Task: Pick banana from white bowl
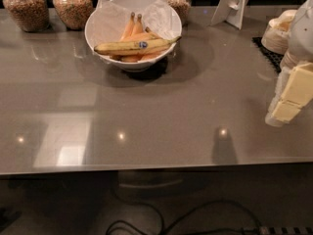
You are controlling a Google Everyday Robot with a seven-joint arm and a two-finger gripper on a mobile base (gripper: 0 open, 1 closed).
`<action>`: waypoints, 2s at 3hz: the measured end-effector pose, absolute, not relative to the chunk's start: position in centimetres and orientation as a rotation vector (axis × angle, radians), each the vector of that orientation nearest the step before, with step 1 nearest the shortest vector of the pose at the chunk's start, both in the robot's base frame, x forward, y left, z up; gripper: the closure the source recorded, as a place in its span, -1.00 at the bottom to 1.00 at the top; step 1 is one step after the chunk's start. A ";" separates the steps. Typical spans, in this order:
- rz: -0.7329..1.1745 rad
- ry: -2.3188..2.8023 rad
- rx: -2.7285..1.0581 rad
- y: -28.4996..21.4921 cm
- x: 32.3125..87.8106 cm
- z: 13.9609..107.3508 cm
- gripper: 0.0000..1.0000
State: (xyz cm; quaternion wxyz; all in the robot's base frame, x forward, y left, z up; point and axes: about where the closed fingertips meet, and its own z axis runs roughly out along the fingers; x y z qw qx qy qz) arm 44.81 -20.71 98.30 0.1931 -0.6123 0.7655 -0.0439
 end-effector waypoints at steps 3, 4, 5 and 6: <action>-0.128 1.620 -1.761 -9.7 56.4 102.7 -1.00; -0.065 1.522 -1.799 -4.3 60.5 102.7 -1.00; -0.060 1.508 -1.803 -3.5 60.6 103.0 -1.00; -0.088 1.480 -1.819 -3.1 60.9 102.9 -1.00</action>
Offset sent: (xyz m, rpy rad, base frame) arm 0.1261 0.1166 0.0554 0.1922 -0.3988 0.3340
